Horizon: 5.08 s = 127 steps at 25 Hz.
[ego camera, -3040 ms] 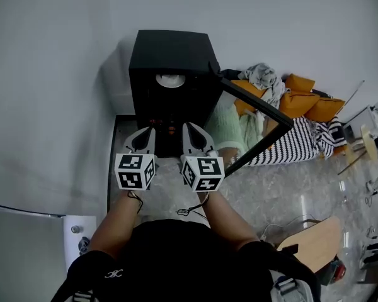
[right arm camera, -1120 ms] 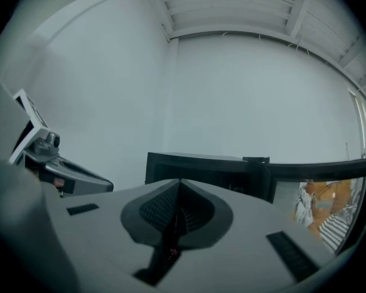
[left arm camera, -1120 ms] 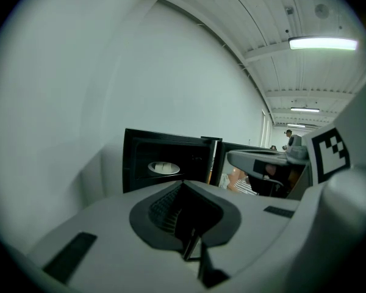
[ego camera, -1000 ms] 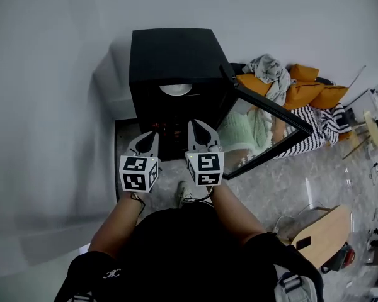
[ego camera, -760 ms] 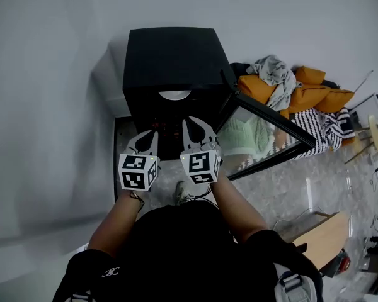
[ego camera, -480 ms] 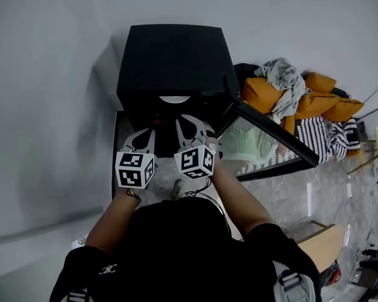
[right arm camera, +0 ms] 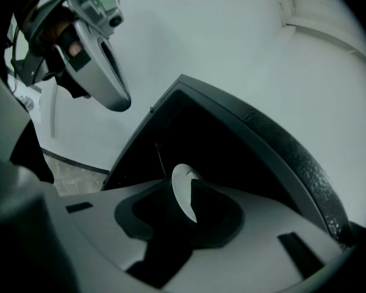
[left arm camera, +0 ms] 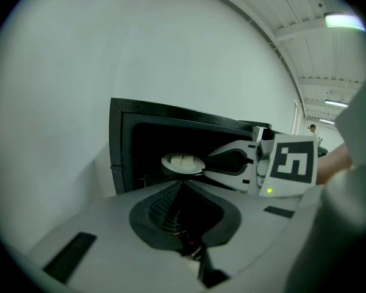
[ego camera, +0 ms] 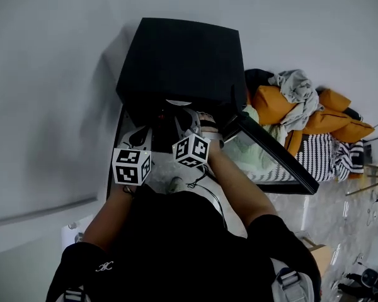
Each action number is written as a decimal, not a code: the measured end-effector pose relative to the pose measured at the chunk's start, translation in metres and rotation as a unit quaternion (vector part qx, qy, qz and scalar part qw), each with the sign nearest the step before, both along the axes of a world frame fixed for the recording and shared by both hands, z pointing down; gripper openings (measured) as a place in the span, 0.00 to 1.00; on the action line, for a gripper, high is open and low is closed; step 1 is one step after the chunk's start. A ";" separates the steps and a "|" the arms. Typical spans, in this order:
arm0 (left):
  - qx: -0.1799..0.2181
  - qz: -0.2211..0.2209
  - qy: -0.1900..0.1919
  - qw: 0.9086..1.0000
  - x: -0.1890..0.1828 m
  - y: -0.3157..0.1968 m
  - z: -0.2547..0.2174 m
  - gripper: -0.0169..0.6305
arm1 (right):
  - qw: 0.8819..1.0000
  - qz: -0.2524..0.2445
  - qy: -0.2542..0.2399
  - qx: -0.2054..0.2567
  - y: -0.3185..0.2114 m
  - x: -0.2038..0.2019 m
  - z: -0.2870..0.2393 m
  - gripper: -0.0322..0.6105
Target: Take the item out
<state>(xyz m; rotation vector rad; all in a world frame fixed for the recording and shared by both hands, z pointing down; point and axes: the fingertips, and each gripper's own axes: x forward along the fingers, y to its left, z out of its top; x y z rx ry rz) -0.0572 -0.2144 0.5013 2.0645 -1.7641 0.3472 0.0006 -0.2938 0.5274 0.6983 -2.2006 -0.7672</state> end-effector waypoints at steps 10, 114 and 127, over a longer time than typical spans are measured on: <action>-0.016 0.027 -0.004 0.999 -0.009 -0.013 0.009 0.04 | 0.997 0.001 0.071 -0.019 -0.028 -0.015 0.038 0.21; -0.045 0.160 0.077 0.983 -0.033 -0.023 0.044 0.04 | 0.965 0.135 0.182 0.128 0.039 -0.006 0.010 0.08; -0.025 0.195 0.067 0.978 -0.042 -0.022 0.046 0.04 | 0.961 0.150 0.197 0.126 0.080 -0.009 0.000 0.08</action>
